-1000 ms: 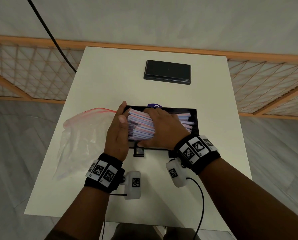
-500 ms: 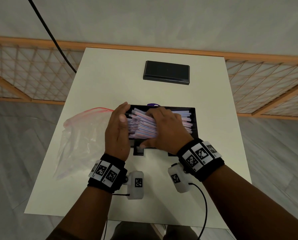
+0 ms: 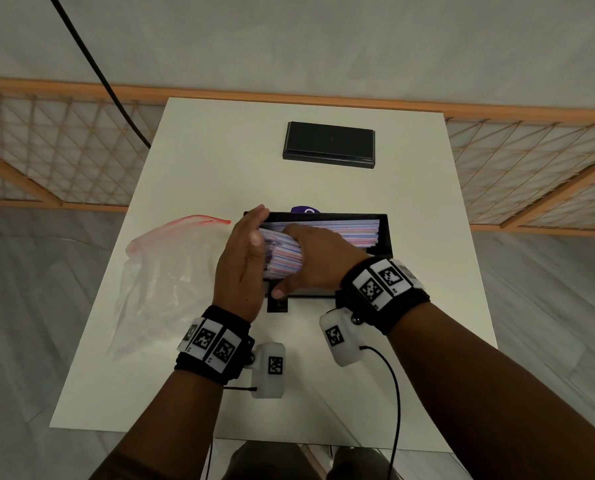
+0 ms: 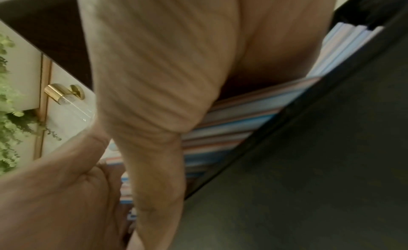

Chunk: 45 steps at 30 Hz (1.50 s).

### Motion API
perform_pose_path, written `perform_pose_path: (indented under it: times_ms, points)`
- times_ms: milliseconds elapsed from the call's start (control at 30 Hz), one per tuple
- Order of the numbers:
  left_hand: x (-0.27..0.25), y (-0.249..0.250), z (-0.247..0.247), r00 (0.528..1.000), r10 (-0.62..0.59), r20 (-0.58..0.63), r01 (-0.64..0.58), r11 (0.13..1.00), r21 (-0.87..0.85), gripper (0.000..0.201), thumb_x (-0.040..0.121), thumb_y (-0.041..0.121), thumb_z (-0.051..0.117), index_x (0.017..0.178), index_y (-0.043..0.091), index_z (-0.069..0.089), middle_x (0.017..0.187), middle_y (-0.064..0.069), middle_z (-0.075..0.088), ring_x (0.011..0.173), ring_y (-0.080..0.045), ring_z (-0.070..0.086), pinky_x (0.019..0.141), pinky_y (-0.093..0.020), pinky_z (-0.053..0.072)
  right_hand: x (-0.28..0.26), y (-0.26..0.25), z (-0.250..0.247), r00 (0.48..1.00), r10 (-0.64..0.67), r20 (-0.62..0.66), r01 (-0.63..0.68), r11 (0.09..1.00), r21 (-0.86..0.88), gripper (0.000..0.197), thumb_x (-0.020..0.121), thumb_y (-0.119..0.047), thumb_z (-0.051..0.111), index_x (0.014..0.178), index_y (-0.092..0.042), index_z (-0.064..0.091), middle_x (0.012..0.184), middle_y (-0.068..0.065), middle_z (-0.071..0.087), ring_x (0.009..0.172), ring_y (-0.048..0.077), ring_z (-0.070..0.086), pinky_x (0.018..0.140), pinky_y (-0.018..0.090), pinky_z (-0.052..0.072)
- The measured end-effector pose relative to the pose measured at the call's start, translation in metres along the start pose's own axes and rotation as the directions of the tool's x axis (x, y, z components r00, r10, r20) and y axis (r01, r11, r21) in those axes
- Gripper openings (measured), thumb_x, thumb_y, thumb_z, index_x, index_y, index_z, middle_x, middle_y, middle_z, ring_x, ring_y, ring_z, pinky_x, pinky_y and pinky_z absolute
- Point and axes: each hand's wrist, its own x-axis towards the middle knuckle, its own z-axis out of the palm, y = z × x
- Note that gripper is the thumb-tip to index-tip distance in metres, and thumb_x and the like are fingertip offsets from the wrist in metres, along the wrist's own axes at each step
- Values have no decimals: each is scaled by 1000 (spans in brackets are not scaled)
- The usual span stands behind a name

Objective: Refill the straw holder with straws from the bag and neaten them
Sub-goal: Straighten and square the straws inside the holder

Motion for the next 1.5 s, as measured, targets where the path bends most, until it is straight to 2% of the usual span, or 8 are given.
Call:
perform_pose_path:
  times_ms: [233,367,633,833,1067,1200,1300,1500]
  points:
    - [-2,-6,-2,998,-58,4,58,997,-45,80,92,75,26,148,21,46,151,0,51,143,-19,47,116,-51,40,-5,-4,1,996,-45,-79,44,999,-6,88,56,-55,90,127,-25,48,115,-3,66,99,19,63,87,41,54]
    - [-6,-10,-2,999,-40,0,40,999,-21,73,95,72,24,149,27,43,156,4,45,147,-16,40,119,-50,36,-4,-7,-6,999,-51,1,51,999,2,89,57,-51,92,131,-25,50,119,-4,65,101,15,60,84,32,49]
    - [-8,-10,-4,992,-127,18,128,988,-91,90,86,83,28,155,26,34,157,1,43,144,-16,45,117,-51,40,-9,-20,-1,989,-69,-132,32,964,-264,91,62,-65,81,134,-25,44,125,-1,59,112,23,59,95,48,46]
    - [-8,-6,-3,988,-154,13,154,972,-177,98,80,87,33,157,26,28,153,0,47,138,-15,52,113,-44,46,-12,-19,2,990,-86,-109,69,986,-154,83,68,-58,79,137,-25,44,125,0,60,112,23,61,96,46,48]
    - [-8,-8,-2,985,-170,-18,165,974,-155,98,80,87,31,156,26,30,160,4,39,146,-13,42,120,-47,38,-16,-19,12,960,-89,-265,23,970,-242,98,63,-69,74,144,-24,41,133,4,48,123,26,47,105,52,31]
    - [-7,-5,-4,990,-141,-15,137,977,-161,91,86,82,29,155,24,33,160,4,39,147,-12,39,122,-46,34,-23,-19,14,929,-97,-356,29,981,-190,114,57,-67,78,151,-21,32,145,5,41,133,26,42,107,51,30]
    - [-9,-1,-7,995,-79,-61,75,995,-58,85,90,77,23,152,21,40,158,4,42,146,-11,41,121,-44,36,-32,-17,12,909,-83,-409,17,987,-162,105,55,-66,81,142,-23,41,136,3,46,123,24,47,99,47,37]
    - [-15,-3,-3,997,-41,-59,43,998,37,65,101,53,24,148,14,45,154,-1,47,144,-13,43,119,-45,37,-35,-7,12,963,-46,-265,14,992,-125,91,62,-56,87,136,-22,46,131,1,52,118,23,52,94,41,39]
